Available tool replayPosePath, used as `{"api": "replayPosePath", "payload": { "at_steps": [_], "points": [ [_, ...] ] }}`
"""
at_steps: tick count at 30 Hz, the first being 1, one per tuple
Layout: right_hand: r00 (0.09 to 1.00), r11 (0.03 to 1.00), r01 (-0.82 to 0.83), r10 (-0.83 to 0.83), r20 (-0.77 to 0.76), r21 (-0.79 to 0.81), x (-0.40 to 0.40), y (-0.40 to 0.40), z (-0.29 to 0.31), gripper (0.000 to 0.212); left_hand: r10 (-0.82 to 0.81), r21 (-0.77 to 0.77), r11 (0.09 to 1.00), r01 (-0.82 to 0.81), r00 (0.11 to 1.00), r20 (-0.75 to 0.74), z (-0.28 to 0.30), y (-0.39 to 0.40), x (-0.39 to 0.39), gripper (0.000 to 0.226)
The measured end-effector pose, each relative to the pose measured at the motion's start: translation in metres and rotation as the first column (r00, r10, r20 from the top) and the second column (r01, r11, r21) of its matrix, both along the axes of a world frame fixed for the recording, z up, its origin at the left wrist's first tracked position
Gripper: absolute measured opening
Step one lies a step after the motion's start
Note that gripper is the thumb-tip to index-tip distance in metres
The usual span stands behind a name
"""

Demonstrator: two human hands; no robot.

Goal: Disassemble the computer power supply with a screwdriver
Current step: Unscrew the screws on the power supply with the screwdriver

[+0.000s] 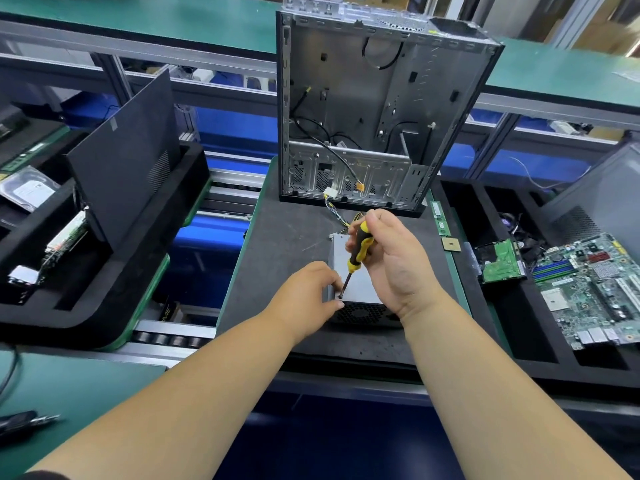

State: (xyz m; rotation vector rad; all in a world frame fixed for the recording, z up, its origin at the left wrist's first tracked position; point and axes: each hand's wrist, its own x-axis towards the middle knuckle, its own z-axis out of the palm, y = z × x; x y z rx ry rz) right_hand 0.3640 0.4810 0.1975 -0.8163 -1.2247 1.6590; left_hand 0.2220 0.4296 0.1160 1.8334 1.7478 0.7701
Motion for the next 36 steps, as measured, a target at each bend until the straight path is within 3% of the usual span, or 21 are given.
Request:
{"api": "replayPosePath", "payload": {
  "at_steps": [5,9,15,21,28,36],
  "points": [
    [0.998,0.999,0.047,-0.048,-0.042,-0.027,-0.009,-0.001,0.000,0.047,0.007,-0.010,1.000,-0.007,1.000,0.006,0.000,0.001,-0.001,0.027],
    [0.994,0.999,0.020,-0.024,-0.102,-0.034,-0.011,-0.004,-0.003,0.055,0.025,-0.007,1.000,-0.025,0.999,0.023,-0.001,0.000,0.001,0.027],
    [0.996,1.000,-0.019,0.020,-0.086,0.012,-0.006,-0.002,-0.002,0.018,0.020,-0.004,1.000,-0.020,0.999,0.029,-0.003,-0.002,0.001,0.022],
    [0.999,1.000,0.012,-0.013,-0.051,-0.020,0.000,0.001,-0.001,0.017,0.040,-0.026,0.999,-0.040,0.999,0.022,-0.001,-0.002,0.002,0.020],
    [0.999,0.999,0.008,-0.007,-0.036,0.033,-0.004,-0.002,-0.002,0.037,0.057,-0.039,0.998,-0.057,0.998,0.012,-0.002,0.000,0.003,0.017],
    [0.992,0.999,-0.048,0.048,-0.114,0.010,-0.008,-0.003,-0.003,0.030,0.066,-0.046,0.997,-0.065,0.997,0.033,-0.001,0.001,0.004,0.017]
  ]
}}
